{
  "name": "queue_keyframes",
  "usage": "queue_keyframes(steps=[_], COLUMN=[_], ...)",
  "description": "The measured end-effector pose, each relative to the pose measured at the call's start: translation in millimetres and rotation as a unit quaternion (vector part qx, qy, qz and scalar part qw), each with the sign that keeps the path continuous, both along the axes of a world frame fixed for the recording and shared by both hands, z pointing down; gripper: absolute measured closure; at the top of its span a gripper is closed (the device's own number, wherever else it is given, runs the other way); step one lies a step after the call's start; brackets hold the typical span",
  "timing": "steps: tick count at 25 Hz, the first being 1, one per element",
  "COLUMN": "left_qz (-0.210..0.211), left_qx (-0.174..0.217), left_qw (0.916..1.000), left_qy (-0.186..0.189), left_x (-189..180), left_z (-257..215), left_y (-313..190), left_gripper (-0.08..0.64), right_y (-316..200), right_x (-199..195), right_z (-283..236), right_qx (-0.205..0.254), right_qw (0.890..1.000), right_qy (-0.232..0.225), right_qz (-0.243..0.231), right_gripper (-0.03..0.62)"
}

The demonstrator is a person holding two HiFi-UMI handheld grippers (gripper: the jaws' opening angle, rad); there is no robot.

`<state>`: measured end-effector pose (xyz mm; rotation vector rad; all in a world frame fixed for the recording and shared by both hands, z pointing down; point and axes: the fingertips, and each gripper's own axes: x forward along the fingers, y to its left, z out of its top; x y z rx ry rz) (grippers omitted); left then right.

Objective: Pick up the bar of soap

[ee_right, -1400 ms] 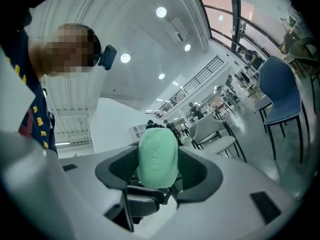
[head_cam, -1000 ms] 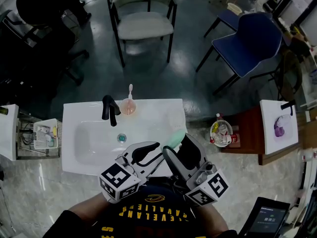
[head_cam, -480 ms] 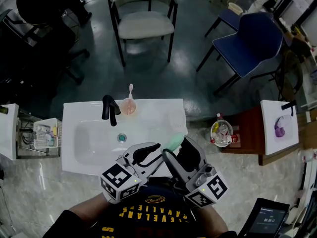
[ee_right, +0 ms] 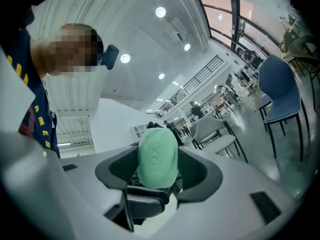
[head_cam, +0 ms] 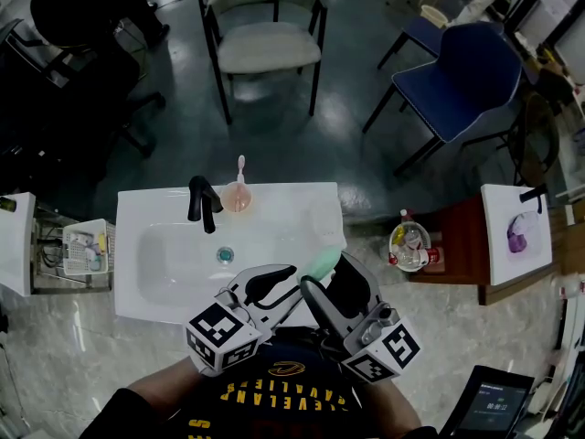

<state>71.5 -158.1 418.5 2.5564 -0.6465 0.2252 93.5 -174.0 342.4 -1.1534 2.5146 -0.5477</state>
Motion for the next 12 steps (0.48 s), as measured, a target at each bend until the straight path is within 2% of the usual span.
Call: queue_keyframes(steps=[12], left_qz=[-0.002], left_qx=[0.004], left_qw=[1.0], left_qy=[-0.006], left_x=[0.9], left_z=[-2.3], left_y=[0.5], left_gripper=[0.419], right_y=[2.6], right_x=[1.8], right_z=[-5.2], right_qx=[0.009], right_qw=[1.0], right_qy=[0.002], right_qz=[0.001], right_gripper=[0.33])
